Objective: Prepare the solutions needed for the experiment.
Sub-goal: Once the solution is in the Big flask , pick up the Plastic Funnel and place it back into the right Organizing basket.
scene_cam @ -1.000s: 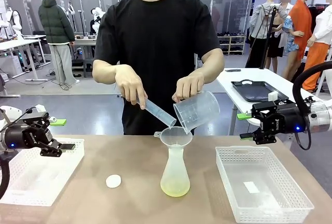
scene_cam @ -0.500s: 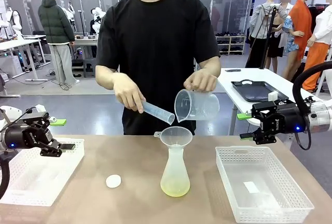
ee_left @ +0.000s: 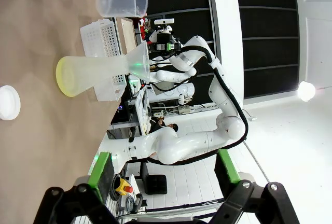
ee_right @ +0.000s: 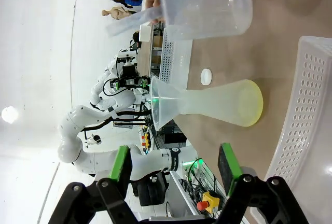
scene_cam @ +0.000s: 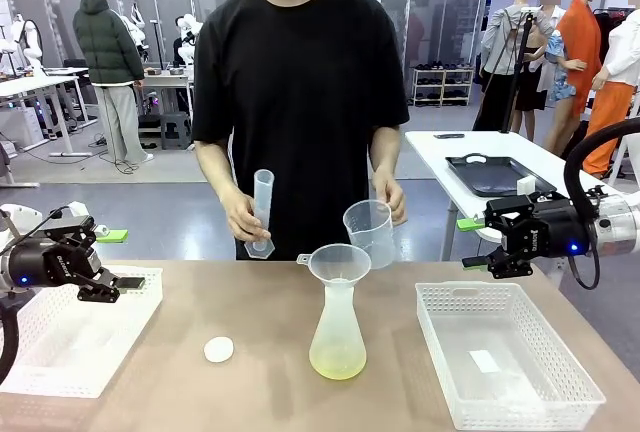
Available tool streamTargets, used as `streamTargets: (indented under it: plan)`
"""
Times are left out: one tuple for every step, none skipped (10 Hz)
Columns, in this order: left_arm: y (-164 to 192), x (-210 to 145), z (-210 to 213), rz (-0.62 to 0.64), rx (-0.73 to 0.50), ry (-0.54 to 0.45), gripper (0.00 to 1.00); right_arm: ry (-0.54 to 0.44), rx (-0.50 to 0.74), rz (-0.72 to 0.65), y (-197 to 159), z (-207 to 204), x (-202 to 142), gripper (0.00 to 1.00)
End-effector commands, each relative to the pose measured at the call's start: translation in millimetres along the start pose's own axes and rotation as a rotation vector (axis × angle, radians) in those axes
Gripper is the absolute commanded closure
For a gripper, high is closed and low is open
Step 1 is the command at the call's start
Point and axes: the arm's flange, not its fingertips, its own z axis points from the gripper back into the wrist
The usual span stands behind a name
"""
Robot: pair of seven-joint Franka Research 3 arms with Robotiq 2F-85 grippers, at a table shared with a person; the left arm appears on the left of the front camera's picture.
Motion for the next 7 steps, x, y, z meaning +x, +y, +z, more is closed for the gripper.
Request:
streamTargets:
  plan:
    - [-1.7,-0.5,-1.7,-0.004,-0.002,-0.015,0.00,-0.005,0.006,-0.001,0.4,-1.0,0.2,0.15]
    - [-1.7,-0.5,-1.7,-0.004,-0.002,-0.015,0.00,-0.005,0.006,-0.001,0.4,-1.0,0.2,0.15]
    - [-1.7,-0.5,-1.7,-0.004,-0.002,-0.015,0.00,-0.005,0.006,-0.001,0.4,-1.0,0.2,0.15]
    - [-1.7,-0.5,-1.7,-0.004,-0.002,-0.015,0.00,-0.005,0.006,-0.001,0.4,-1.0,0.2,0.15]
    - [-1.7,-0.5,-1.7,-0.004,-0.002,-0.015,0.00,-0.005,0.006,-0.001,0.4,-1.0,0.2,0.15]
    - [-1.7,-0.5,-1.7,-0.004,-0.002,-0.015,0.00,-0.005,0.006,-0.001,0.4,-1.0,0.2,0.15]
    - [-1.7,-0.5,-1.7,-0.004,-0.002,-0.015,0.00,-0.005,0.006,-0.001,0.4,-1.0,0.2,0.15]
